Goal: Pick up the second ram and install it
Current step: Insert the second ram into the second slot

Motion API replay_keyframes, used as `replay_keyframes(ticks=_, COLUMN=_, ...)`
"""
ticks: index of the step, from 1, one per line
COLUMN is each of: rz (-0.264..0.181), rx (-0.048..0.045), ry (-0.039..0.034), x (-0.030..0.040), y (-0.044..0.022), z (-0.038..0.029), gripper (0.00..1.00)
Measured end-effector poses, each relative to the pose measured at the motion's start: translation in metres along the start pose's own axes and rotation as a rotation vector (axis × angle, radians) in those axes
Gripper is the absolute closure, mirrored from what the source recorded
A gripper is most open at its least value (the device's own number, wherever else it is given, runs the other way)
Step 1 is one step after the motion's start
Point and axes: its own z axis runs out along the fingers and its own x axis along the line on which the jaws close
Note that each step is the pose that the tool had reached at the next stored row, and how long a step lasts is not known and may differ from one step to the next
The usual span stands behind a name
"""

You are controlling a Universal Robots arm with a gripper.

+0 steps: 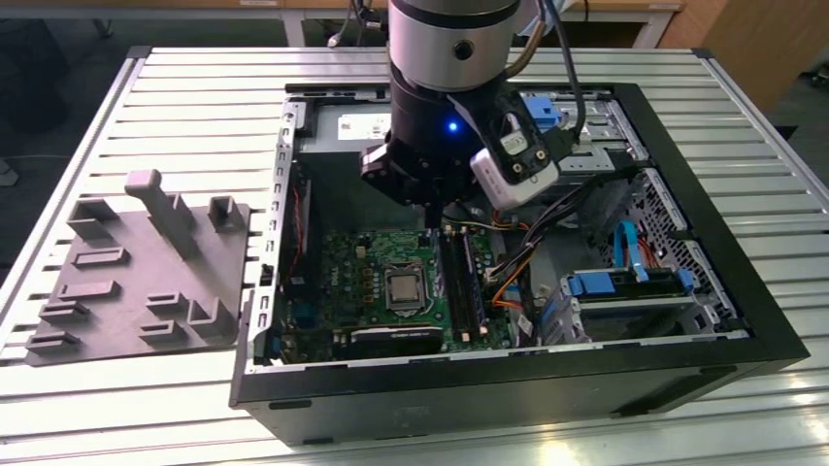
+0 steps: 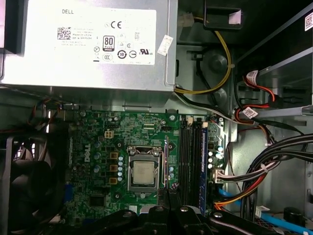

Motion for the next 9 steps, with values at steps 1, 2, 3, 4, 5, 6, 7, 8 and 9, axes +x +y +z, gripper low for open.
replay_keyframes(ticks=1, rz=0.0, rx=-0.0001, ry=0.0, x=-0.0001, y=0.0, z=0.0004, gripper=0.88)
replay_keyframes(ticks=2, rz=0.0, rx=0.0, ry=0.0, x=-0.0004, y=0.0, z=0.0007, gripper=0.88)
replay_keyframes(ticks=3, rz=0.0, rx=0.0001, ry=0.0, x=-0.0008, y=0.0, z=0.001, gripper=0.88)
replay_keyframes(ticks=4, rz=0.0, rx=0.0, ry=0.0, x=-0.0012, y=-0.0001, z=0.0013, gripper=0.88)
replay_keyframes(ticks=5, rz=0.0, rx=0.0, ry=0.0, x=-0.0016, y=-0.0001, z=0.0015, gripper=0.88)
replay_keyframes(ticks=6, rz=0.0, rx=0.0, ry=0.0, x=-0.0021, y=-0.0001, z=0.0018, gripper=0.88)
replay_keyframes(ticks=7, rz=0.0, rx=0.0, ry=0.0, x=-0.0025, y=-0.0001, z=0.0021, gripper=0.88)
replay_keyframes(ticks=8, rz=0.0, rx=0.0, ry=0.0, x=-0.0029, y=-0.0001, z=0.0024, gripper=0.88)
replay_keyframes(ticks=9, rz=0.0, rx=0.0, ry=0.0, x=-0.0034, y=-0.0002, z=0.0026, gripper=0.88)
